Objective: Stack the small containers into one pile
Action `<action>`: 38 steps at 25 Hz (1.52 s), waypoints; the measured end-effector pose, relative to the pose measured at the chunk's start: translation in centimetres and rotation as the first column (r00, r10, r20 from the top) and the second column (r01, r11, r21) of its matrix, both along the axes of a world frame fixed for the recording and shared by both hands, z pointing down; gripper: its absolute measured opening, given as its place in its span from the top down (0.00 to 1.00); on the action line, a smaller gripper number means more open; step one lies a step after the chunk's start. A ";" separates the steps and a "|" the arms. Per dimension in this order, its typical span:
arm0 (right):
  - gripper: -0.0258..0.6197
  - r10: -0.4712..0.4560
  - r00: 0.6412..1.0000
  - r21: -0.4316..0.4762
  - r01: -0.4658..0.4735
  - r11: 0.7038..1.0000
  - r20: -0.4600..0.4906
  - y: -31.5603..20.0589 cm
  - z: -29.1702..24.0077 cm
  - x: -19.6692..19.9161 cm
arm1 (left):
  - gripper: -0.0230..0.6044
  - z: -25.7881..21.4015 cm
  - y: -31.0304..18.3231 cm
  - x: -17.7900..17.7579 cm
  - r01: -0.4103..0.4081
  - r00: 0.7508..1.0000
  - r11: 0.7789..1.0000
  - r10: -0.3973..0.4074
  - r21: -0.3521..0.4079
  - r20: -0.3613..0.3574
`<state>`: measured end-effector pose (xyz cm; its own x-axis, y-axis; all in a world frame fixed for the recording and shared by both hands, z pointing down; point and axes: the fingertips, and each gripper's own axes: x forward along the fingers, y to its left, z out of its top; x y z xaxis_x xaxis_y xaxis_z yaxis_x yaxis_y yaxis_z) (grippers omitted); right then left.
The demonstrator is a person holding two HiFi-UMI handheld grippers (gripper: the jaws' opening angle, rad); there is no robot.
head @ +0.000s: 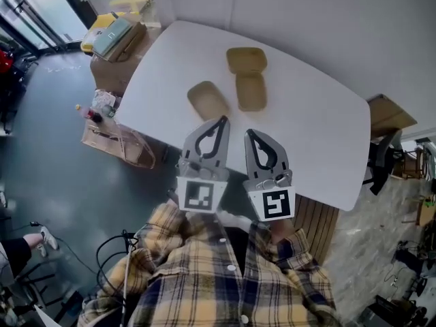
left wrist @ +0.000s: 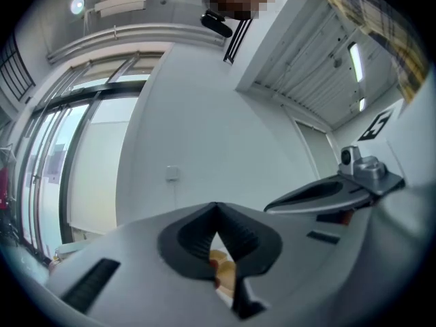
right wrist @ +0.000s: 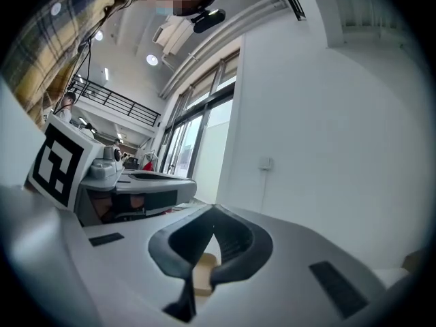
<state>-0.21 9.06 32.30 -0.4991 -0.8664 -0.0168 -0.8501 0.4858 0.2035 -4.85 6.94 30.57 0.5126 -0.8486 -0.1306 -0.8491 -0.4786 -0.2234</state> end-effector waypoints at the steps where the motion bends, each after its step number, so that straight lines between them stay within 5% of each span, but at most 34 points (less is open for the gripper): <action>1: 0.94 0.007 1.000 -0.004 -0.007 1.000 0.002 -1.6 0.0 -0.3 | 0.93 -0.1 -1.7 -0.2 -0.011 1.000 1.000 0.011 0.010 0.008; 8: 0.94 0.080 0.997 -0.011 -0.080 0.997 0.004 -9.9 0.1 -1.4 | 0.93 0.6 -10.4 -1.4 -0.079 0.997 0.996 0.078 -0.053 -0.009; 19: 0.94 0.228 0.974 -0.052 -0.228 0.972 0.004 -12.6 1.3 2.5 | 0.94 1.8 -14.9 0.4 -0.154 0.988 0.984 0.155 -0.092 -0.002; 38: 0.94 0.077 0.997 -0.064 -0.077 0.995 -0.008 -14.5 1.3 6.7 | 0.94 2.4 -16.6 4.7 -0.040 0.999 0.993 0.043 -0.115 0.020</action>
<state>6.52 -5.48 33.56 -0.4307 -0.9015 0.0424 -0.8845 0.4310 0.1787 -0.14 -9.69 32.96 0.5493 -0.8354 -0.0218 -0.8235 -0.5367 -0.1838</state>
